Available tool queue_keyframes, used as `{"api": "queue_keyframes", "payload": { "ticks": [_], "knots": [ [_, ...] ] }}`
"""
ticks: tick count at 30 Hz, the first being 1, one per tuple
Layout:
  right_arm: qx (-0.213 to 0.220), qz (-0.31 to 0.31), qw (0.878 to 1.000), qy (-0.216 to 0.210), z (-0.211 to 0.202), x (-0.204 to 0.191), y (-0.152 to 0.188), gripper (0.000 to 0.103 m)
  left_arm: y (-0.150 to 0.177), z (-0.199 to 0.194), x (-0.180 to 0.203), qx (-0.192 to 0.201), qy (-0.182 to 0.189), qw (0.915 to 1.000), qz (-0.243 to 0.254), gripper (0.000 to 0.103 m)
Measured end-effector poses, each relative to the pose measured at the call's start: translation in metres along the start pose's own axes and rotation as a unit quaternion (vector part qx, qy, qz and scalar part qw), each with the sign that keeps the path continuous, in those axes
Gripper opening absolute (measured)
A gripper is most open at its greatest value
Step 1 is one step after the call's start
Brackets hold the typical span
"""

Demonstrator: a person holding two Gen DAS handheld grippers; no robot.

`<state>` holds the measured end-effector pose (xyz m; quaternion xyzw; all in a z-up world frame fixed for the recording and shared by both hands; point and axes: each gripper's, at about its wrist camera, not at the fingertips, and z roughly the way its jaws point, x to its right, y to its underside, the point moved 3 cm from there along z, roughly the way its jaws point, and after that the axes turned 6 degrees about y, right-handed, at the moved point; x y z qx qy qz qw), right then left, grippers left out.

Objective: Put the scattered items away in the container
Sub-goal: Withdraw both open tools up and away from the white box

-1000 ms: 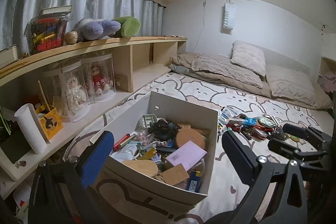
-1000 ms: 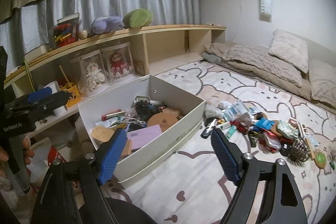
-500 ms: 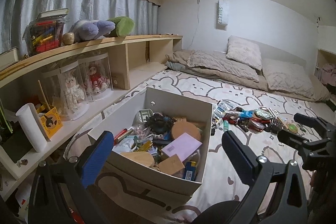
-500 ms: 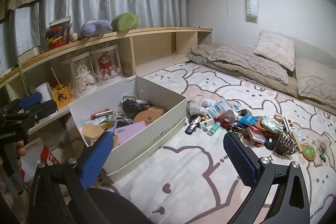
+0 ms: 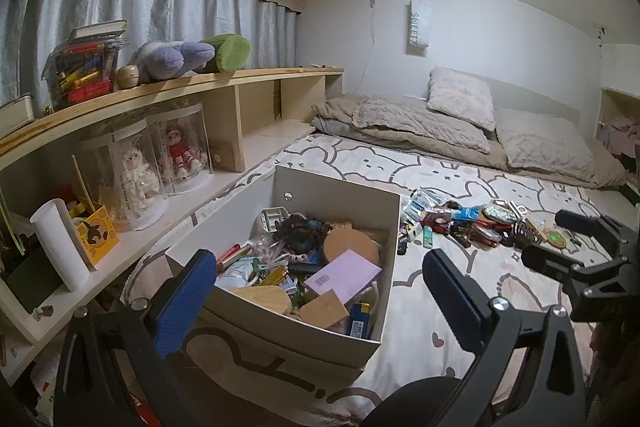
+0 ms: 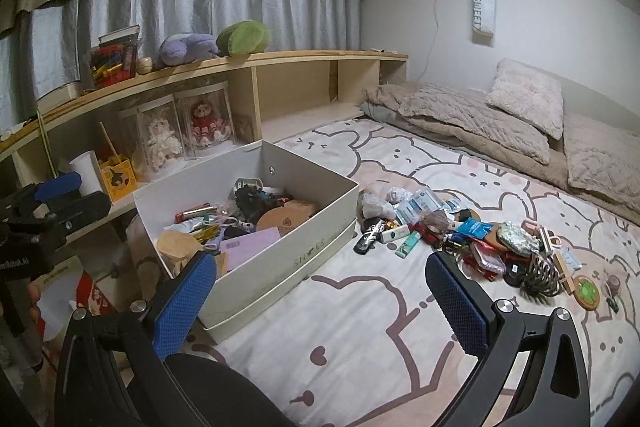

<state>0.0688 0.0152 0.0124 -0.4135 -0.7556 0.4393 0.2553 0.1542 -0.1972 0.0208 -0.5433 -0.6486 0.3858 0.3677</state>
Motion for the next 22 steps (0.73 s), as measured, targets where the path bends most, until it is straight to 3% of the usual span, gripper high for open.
{"api": "queue_keyframes", "payload": {
  "ticks": [22],
  "knots": [
    [-0.003, 0.005, 1.0, 0.002, -0.0002, 0.004, 0.0006, 0.103, 0.0028, 0.0064, 0.0027, -0.007, 0.011, 0.9999, 0.007, 0.103]
  ]
}}
